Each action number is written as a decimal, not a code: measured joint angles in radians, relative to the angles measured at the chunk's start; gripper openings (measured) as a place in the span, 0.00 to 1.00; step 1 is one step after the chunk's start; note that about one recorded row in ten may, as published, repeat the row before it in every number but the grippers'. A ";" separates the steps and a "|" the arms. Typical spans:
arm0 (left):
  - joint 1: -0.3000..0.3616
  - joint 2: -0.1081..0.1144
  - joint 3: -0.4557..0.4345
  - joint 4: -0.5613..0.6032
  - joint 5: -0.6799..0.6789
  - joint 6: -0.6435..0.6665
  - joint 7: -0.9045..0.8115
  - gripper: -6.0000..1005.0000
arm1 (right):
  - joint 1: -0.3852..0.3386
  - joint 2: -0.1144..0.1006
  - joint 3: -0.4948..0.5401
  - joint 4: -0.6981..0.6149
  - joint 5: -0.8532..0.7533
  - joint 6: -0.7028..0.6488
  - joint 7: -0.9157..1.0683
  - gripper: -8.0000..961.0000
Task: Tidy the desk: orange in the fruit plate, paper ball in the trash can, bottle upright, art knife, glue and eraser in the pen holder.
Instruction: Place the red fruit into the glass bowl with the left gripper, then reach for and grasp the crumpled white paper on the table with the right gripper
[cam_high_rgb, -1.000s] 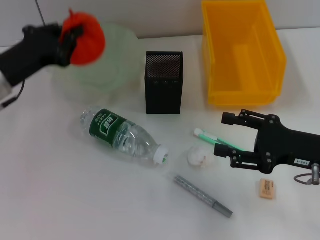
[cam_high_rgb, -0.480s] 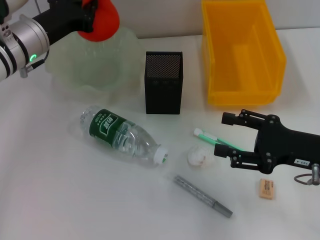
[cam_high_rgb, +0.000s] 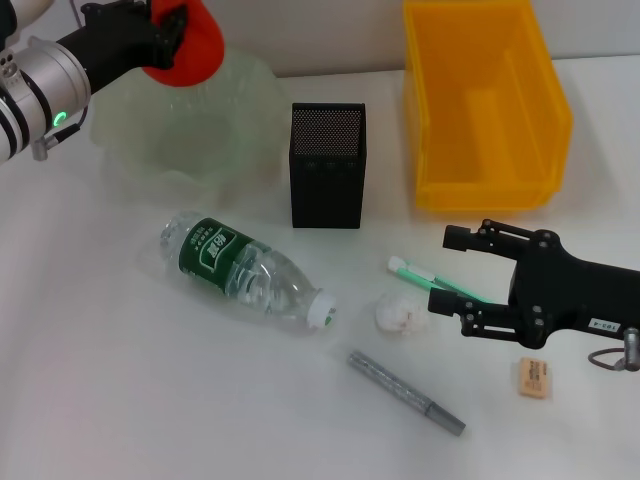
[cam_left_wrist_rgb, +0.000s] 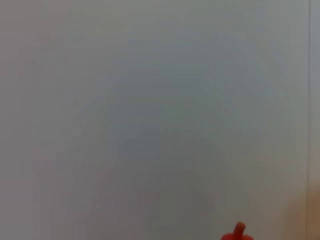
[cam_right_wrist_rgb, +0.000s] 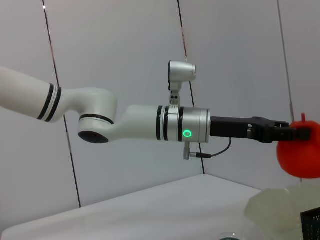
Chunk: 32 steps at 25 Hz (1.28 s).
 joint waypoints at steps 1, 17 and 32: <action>0.000 0.000 0.001 0.000 0.000 0.001 0.000 0.11 | 0.001 0.000 -0.001 0.000 0.000 0.000 0.000 0.81; 0.177 0.013 0.027 0.055 0.021 0.501 -0.070 0.69 | -0.006 -0.015 0.086 -0.083 -0.005 -0.044 0.166 0.81; 0.531 0.048 0.249 0.101 0.027 0.810 0.058 0.81 | 0.070 -0.019 0.079 -0.812 -0.358 -0.246 0.853 0.80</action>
